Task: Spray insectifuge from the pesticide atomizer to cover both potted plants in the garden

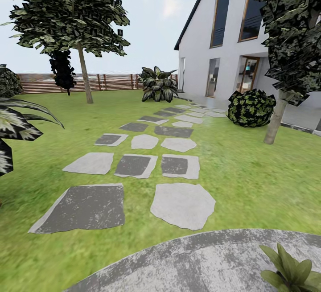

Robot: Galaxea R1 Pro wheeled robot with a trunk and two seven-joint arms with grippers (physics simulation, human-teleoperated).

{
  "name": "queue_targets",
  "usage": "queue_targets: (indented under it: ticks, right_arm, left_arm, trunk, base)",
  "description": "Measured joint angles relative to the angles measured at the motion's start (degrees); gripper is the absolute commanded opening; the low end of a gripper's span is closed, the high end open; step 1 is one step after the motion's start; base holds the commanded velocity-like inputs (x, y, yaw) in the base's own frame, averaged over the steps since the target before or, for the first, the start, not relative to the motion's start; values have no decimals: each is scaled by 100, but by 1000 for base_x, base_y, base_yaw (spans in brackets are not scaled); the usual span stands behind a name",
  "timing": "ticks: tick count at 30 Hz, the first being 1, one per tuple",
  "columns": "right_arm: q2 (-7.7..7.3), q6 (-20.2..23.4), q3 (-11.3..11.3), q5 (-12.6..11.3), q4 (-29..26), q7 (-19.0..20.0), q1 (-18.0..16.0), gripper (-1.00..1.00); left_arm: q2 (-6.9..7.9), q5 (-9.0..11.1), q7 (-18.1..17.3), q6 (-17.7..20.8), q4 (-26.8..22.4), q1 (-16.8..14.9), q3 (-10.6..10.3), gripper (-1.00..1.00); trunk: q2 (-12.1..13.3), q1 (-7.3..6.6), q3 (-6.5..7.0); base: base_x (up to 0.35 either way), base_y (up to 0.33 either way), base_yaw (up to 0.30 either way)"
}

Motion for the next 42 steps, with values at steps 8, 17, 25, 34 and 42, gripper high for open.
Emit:
queue_targets:
  ticks: [8,17,25,34,42]
  right_arm:
    - [-1,-889,-5,12,-68,29,0,100]
    - [-3,-943,5,16,33,39,1,100]
    - [0,-935,14,20,46,43,1,100]
    - [3,-944,4,12,193,18,1,100]
    - [4,-944,0,12,197,15,1,100]
  left_arm:
    - [-28,39,3,-92,-207,-293,22,100]
    - [-28,47,-56,-1415,410,-249,28,100]
    - [-22,46,-60,-1524,500,-250,10,100]
    - [-31,49,-59,-1524,507,-254,5,100]
    - [-36,41,-57,-1528,507,-258,3,100]
  trunk:
    - [0,0,0]
    - [0,0,-1]
    - [0,0,-1]
    - [1,3,0]
    - [1,3,-1]
  base:
    - [0,0,0]
    - [0,0,-126]
    - [0,0,-259]
    - [-101,35,-265]
    - [-289,161,-265]
